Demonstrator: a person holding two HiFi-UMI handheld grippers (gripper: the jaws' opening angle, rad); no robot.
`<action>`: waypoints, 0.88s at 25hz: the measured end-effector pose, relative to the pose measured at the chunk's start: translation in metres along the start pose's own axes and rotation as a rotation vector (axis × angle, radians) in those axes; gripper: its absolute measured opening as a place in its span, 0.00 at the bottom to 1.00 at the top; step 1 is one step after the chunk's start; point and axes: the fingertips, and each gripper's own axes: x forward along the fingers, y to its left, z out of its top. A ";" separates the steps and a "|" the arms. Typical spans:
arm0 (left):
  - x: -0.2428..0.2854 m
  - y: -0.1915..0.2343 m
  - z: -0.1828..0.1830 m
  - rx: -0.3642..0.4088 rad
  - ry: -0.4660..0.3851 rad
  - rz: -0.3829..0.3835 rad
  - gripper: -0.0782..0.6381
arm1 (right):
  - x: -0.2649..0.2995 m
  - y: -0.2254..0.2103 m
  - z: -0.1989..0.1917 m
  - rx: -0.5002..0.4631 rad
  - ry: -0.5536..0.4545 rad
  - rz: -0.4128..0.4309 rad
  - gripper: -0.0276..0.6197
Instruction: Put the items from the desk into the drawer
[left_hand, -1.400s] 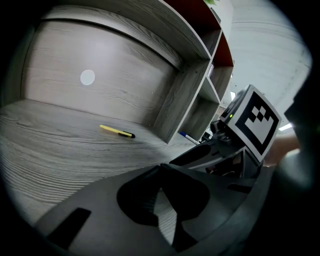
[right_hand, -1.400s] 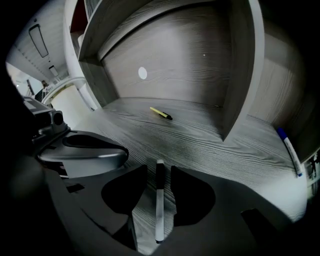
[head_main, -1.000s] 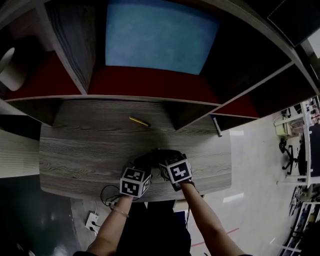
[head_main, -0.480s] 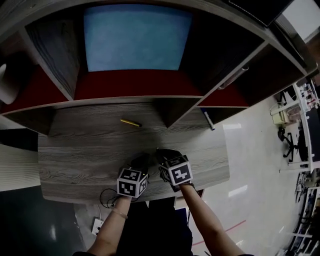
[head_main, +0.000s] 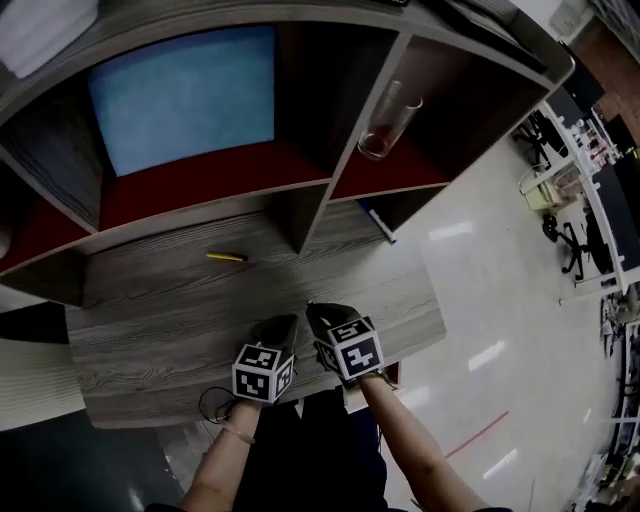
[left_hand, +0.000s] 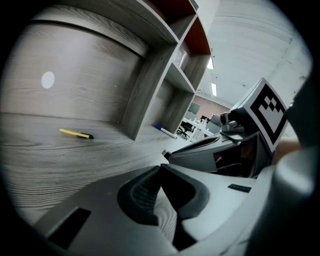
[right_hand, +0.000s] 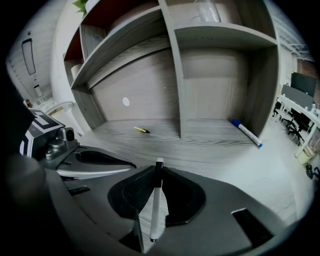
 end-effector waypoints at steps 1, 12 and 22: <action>0.003 -0.006 -0.001 0.009 0.003 -0.010 0.15 | -0.004 -0.004 -0.003 0.009 -0.008 -0.007 0.14; 0.019 -0.074 -0.011 0.077 0.044 -0.085 0.15 | -0.063 -0.045 -0.037 0.092 -0.045 -0.083 0.14; 0.021 -0.140 -0.033 0.089 0.040 -0.080 0.15 | -0.116 -0.065 -0.079 0.125 -0.068 -0.086 0.14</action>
